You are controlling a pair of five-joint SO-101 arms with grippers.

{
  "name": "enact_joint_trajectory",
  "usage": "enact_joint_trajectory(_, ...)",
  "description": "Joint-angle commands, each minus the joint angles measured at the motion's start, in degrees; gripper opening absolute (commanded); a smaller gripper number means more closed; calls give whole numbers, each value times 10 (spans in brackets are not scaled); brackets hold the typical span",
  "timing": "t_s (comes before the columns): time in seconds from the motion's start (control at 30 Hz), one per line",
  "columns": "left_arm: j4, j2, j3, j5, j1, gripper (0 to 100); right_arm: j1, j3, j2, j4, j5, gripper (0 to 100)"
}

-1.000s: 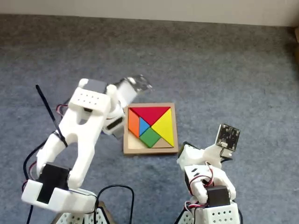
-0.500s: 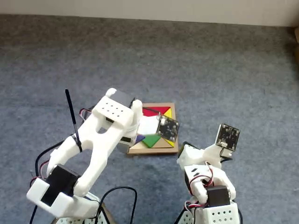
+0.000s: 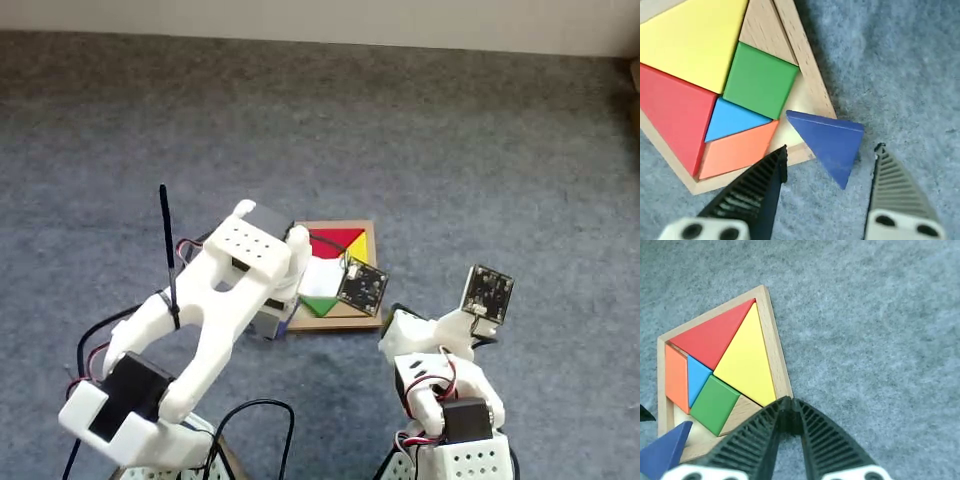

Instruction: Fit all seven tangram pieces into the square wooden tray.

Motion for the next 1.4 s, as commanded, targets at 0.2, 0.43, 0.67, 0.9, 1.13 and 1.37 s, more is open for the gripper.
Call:
enact_joint_trajectory(0.2, -12, -61, -47, 37, -38, 245, 7, 59, -8, -10, 6, 5)
enact_joint_trajectory(0.43, 86, -173, -23, 144, -73, 245, 7, 59, -8, -10, 6, 5)
enact_joint_trajectory(0.67, -9, -235, 126, 257, -156, 246, 7, 59, -8, -10, 6, 5)
enact_joint_trajectory(0.9, -82, -234, 235, 266, -211, 248, 7, 59, -8, -10, 6, 5)
enact_joint_trajectory(1.13, -157, -233, 285, 330, -202, 249, 7, 59, -8, -10, 5, 5)
enact_joint_trajectory(1.37, -244, -233, 316, 392, -180, 249, 7, 59, -8, -10, 4, 5)
